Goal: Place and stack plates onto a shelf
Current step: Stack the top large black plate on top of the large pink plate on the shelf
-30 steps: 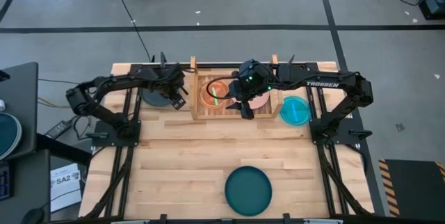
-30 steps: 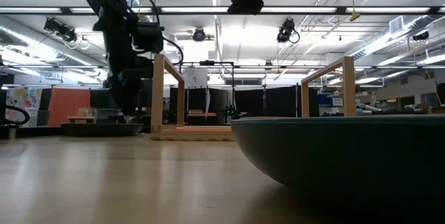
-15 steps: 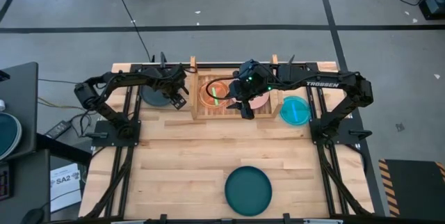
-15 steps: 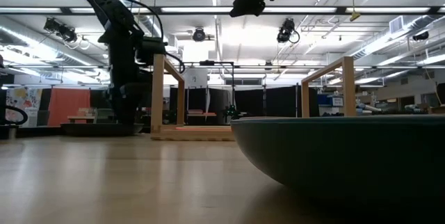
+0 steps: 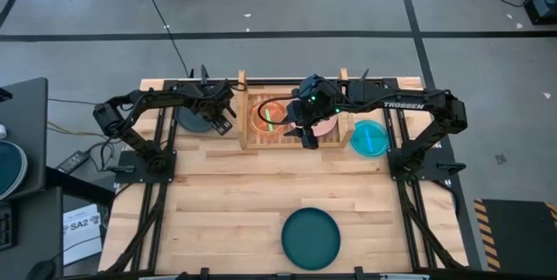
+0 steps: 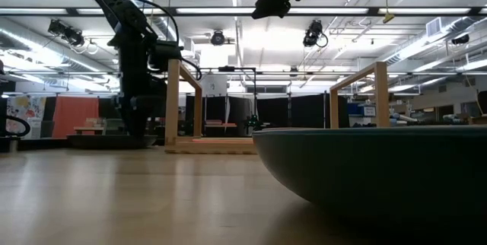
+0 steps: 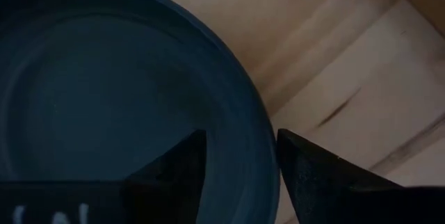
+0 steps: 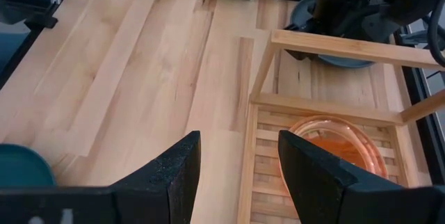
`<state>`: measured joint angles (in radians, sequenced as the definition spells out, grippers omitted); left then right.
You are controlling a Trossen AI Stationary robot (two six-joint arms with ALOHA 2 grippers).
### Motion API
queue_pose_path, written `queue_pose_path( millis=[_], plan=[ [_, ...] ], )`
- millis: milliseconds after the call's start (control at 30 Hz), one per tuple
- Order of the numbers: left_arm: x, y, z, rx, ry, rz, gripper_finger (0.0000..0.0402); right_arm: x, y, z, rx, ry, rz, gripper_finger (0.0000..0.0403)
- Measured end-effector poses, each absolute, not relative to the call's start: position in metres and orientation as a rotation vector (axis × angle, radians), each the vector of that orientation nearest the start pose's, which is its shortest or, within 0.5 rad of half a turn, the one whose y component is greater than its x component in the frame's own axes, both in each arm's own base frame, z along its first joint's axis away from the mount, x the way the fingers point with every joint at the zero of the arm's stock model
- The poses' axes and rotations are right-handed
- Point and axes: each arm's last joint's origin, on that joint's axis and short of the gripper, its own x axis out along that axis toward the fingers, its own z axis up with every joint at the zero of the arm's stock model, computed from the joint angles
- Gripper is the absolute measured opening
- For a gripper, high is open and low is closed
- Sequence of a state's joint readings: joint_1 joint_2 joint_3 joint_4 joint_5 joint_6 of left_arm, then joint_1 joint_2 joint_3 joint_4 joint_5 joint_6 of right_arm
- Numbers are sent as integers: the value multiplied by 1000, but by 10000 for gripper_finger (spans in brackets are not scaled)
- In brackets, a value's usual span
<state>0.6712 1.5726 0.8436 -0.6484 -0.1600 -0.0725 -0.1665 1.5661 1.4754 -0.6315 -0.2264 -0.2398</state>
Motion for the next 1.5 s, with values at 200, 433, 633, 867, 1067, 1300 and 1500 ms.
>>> queue_pose_path(
  millis=[200,433,633,867,1067,1300,1500],
  plan=[
    [201,166,154,-430,1347,754,134,337,-50,342,-88,697,142,199],
    [200,165,154,-433,1361,751,76,337,-50,342,-88,697,142,199],
    [200,165,154,-432,1366,750,17,337,-50,342,-88,697,142,199],
    [199,164,154,-437,1380,749,14,337,-50,342,-88,697,141,199],
    [196,161,158,-440,1389,744,11,337,-50,342,-88,696,141,199],
    [187,154,176,-442,1371,756,9,337,-50,342,-88,696,141,199],
    [176,145,196,-450,1328,775,9,337,-51,342,-95,699,124,199]
  ],
)
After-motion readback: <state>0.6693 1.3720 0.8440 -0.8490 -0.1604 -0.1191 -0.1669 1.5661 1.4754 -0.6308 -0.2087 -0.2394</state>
